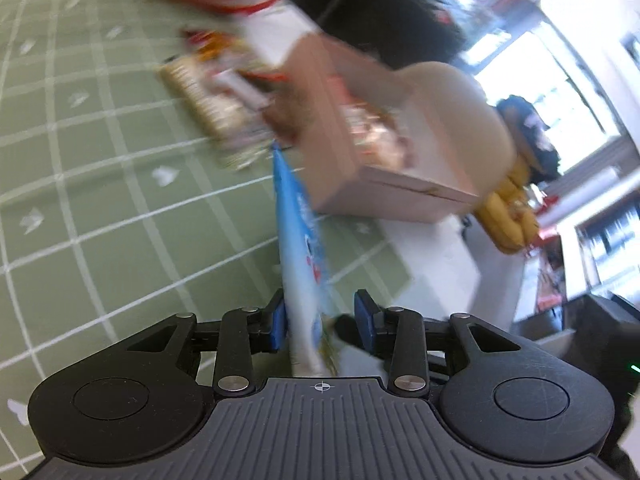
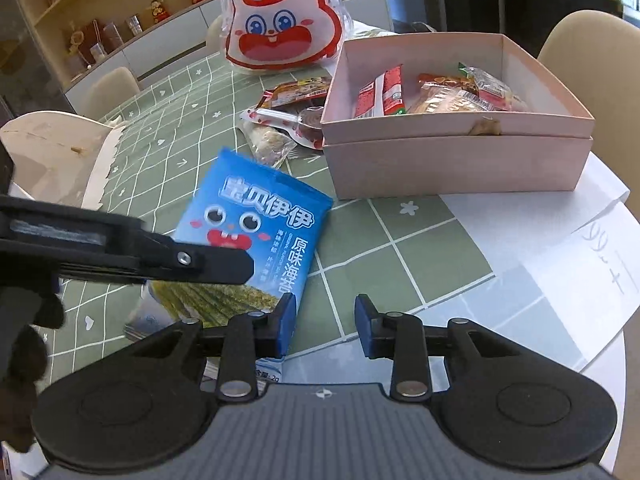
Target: Organize snacks
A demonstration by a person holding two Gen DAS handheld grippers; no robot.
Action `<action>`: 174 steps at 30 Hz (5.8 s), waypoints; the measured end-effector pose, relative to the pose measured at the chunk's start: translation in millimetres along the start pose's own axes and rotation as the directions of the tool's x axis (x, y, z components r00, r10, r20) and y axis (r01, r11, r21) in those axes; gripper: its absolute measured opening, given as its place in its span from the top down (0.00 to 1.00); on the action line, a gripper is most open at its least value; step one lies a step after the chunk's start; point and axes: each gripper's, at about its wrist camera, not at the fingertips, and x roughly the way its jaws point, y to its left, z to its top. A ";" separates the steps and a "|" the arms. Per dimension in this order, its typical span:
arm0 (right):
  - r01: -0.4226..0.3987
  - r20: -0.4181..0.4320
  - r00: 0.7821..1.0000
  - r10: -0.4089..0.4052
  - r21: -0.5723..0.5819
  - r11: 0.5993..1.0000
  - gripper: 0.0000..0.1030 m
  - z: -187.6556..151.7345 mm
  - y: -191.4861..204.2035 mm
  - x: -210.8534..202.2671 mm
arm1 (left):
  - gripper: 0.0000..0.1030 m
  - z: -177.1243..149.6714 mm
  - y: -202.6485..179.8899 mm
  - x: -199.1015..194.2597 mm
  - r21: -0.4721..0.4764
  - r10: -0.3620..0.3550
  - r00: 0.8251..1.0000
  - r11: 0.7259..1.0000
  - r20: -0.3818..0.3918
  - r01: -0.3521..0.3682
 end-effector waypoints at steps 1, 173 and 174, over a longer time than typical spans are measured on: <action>-0.002 0.002 1.000 0.002 0.002 1.000 0.69 -0.9 -0.8 -0.8 | 0.63 0.9 -5.2 -0.6 0.021 -0.001 1.000 1.000 0.002 0.001; 0.002 0.011 1.000 0.000 -0.238 0.971 0.04 39.3 110.8 74.9 | 0.83 -27.4 108.8 -84.5 -0.363 0.260 0.957 0.910 0.127 -0.199; 0.004 0.011 1.000 -0.001 -0.229 0.973 0.04 40.4 111.3 76.0 | 0.83 -27.6 108.7 -84.5 -0.362 0.259 0.957 0.911 0.127 -0.198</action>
